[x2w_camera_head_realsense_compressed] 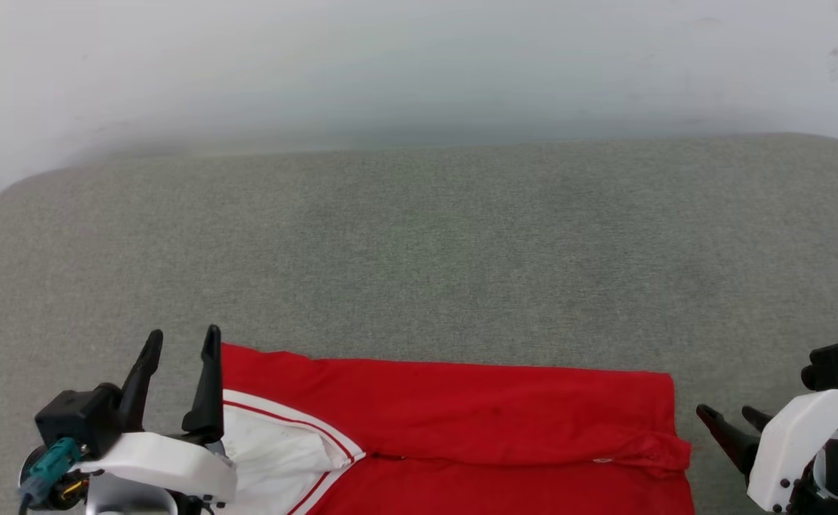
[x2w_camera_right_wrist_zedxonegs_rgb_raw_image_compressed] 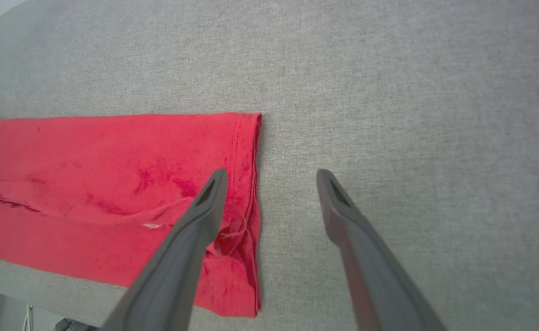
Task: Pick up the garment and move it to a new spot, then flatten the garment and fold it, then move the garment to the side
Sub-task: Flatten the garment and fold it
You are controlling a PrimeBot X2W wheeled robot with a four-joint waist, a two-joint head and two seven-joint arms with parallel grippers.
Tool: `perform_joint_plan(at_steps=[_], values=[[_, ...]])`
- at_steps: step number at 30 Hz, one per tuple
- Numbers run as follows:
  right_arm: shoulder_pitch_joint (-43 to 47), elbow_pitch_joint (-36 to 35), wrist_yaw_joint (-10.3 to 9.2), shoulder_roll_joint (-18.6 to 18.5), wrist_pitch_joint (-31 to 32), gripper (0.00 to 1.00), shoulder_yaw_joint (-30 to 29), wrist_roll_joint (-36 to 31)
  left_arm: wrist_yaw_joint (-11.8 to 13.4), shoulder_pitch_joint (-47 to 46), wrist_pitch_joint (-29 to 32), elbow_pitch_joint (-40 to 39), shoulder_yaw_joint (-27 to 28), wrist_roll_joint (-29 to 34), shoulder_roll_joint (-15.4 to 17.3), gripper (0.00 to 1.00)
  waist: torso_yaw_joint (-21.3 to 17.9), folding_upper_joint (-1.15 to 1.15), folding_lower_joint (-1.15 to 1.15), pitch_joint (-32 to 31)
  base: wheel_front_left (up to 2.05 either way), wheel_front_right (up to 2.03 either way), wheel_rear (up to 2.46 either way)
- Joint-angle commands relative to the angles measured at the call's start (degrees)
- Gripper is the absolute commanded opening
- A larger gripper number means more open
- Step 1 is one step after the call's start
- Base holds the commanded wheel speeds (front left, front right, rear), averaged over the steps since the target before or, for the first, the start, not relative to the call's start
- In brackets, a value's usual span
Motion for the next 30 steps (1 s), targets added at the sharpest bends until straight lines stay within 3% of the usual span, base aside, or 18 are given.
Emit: perform_joint_plan(at_steps=[1, 12, 17, 18, 19, 20, 30], values=[[1.0, -0.7, 0.0, 0.6, 1.4, 1.0, -0.2, -0.4, 0.5, -0.9, -0.7, -0.8, -0.6, 1.2, -0.4, 1.0, 0.8, 0.0, 0.01, 0.7, 0.0, 0.0, 0.0], [2.8, 1.1, 0.0, 4.8, 6.6, 1.0, -0.6, -1.2, 2.1, -2.5, -1.5, -4.9, -2.8, 5.4, -1.2, 1.0, 4.3, 0.0, 0.01, 5.0, 0.0, 0.0, 0.0], [3.5, 6.4, 0.0, 6.5, 11.3, 0.99, 2.1, -0.2, 2.1, -3.6, -1.4, -4.9, -2.8, 5.8, -0.8, 1.0, 4.5, 0.0, 0.01, 6.6, 0.0, 0.0, 0.0], [3.4, 6.8, 0.0, 6.7, 11.5, 0.49, 2.5, 0.1, 2.2, -3.7, -1.4, -4.9, -2.8, 5.8, -0.7, 1.0, 4.5, 0.0, 0.01, 6.5, 0.0, 0.0, 0.0], [3.2, 6.9, 0.0, 6.9, 11.5, 0.3, 2.8, 0.5, 2.2, -3.8, -1.3, -4.8, -2.8, 5.8, -0.7, 1.0, 4.4, 0.0, 0.01, 6.3, 0.0, 0.0, 0.0], [2.9, 7.1, 0.0, 7.1, 11.5, 0.0, 3.1, 0.6, 2.1, -3.7, -1.2, -4.8, -2.9, 5.7, -0.7, 1.0, 4.2, 0.0, 0.01, 5.9, 0.0, 0.0, 0.0], [-2.4, 4.7, 0.04, 3.0, 8.2, 0.0, 3.1, 1.6, 3.7, -2.0, 0.9, -5.5, -2.5, 7.0, 2.1, 1.0, 2.8, 0.0, 0.01, 2.6, 0.0, 0.0, 0.0]])
